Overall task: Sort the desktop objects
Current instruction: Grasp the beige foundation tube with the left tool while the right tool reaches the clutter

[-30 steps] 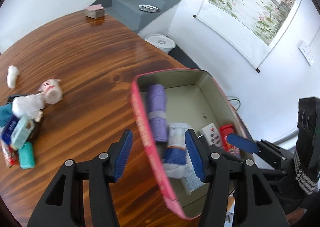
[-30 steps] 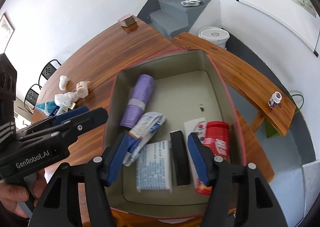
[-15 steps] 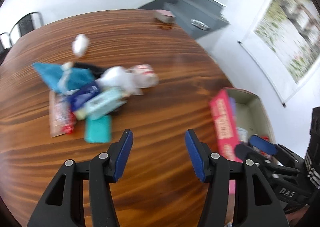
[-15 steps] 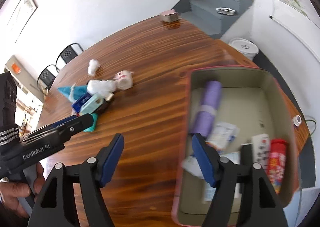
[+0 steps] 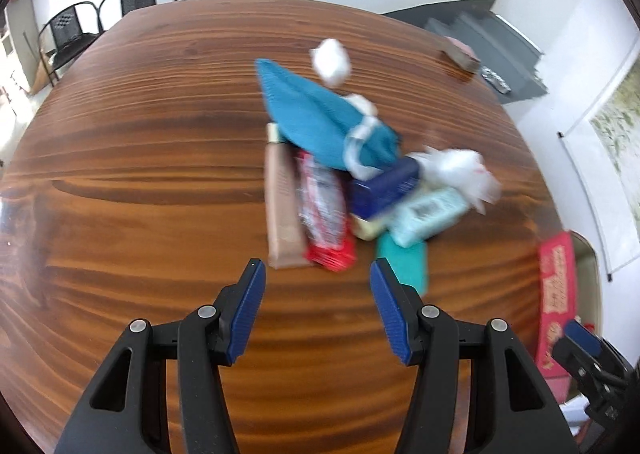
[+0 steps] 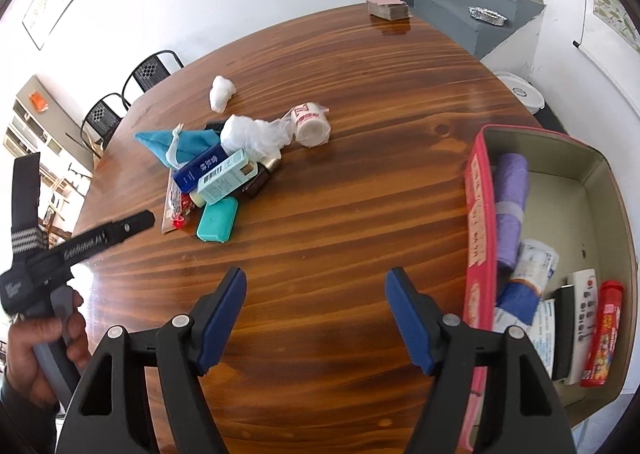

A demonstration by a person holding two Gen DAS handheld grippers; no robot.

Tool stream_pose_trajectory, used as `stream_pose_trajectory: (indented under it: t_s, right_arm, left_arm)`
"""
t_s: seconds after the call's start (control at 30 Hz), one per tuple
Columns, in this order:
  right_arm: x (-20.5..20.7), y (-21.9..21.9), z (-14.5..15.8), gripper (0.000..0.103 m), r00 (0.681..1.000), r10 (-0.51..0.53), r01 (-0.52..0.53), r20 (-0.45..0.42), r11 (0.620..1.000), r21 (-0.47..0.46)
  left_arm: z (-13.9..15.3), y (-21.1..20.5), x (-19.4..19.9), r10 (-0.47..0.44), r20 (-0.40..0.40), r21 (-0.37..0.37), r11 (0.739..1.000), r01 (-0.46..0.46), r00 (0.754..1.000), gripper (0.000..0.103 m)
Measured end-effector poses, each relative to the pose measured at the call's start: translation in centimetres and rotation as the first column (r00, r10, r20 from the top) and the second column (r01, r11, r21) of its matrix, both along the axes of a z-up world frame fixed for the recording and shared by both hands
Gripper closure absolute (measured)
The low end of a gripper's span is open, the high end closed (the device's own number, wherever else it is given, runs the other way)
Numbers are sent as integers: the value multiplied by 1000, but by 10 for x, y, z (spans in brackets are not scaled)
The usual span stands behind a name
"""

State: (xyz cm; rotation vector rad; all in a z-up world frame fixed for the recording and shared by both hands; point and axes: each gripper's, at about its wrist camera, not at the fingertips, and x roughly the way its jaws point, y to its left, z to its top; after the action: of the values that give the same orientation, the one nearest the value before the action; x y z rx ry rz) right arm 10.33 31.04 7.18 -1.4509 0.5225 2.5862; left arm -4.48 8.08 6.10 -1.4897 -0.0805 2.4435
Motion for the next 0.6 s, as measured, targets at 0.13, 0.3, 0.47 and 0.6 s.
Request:
stream_pose_trajectory:
  t_s: [0.13,0.3,0.47,0.6]
  right_arm:
    - [-5,-6,-5,27,1000,-7,7,23,1000,4]
    - [-11,-11,-10,27,999,-24,24,45,1000,1]
    - [-20,-16,-15,27,997,-40,40,62,999,-3]
    - [-29,-22,-19,27,996,-41,41,74,999,-1]
  left_arm:
    - [-8,-4,-20,-6,-6,-39,999,6,1000,45]
    - [-18,-8,-42,-25,10,-54,998,25,1000,45]
    - [-30,-5,-61,-45,31,-60,997,47,999,45]
    - [-33,-6,-73,-59,28,-34,998,60,998,45]
